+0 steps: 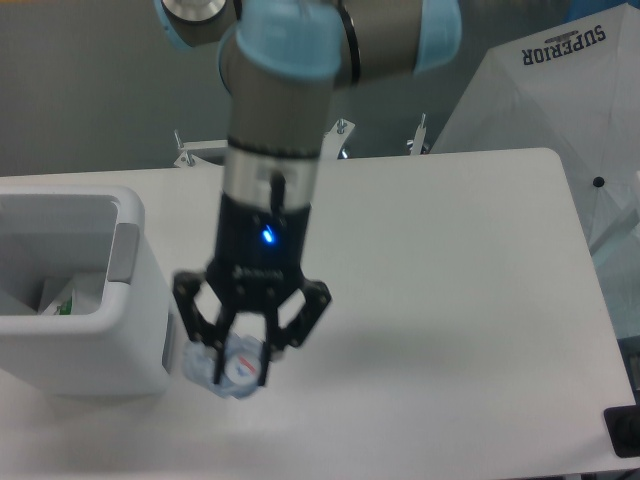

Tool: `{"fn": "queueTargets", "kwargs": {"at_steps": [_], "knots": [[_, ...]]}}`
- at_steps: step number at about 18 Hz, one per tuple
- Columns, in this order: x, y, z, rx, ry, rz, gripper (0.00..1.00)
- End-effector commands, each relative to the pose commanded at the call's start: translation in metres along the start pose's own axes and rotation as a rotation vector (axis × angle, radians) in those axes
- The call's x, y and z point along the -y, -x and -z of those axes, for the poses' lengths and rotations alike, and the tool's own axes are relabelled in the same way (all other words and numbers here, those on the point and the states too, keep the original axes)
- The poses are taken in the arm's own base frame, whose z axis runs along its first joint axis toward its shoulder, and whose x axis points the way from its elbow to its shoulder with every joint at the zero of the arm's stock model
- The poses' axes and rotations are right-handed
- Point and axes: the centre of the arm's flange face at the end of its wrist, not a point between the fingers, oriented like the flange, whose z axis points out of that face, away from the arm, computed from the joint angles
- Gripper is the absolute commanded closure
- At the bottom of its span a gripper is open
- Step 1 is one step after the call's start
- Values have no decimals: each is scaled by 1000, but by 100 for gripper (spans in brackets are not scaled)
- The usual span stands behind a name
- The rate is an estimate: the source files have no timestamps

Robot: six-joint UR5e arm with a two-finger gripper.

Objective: Place the trash in the trash can
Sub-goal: 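Lift the bottle and carry it over the trash bin, then open the gripper to release the bottle into the bin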

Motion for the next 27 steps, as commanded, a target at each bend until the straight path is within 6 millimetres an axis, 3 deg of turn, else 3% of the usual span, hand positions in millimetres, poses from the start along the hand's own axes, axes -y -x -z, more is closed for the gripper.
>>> {"fn": "queueTargets", "kwargs": {"at_steps": [7, 9, 11, 14, 18, 27], "knots": [[15, -37, 59, -61, -120, -62, 87], [11, -61, 75, -106, -132, -79, 87], [5, -81, 79, -131, -127, -95, 87], [-15, -108, 73, -169, -94, -115, 87], [-40, -130, 55, -206, -39, -121, 87], [-73, -132, 21, -219, 39, -154, 85]]}}
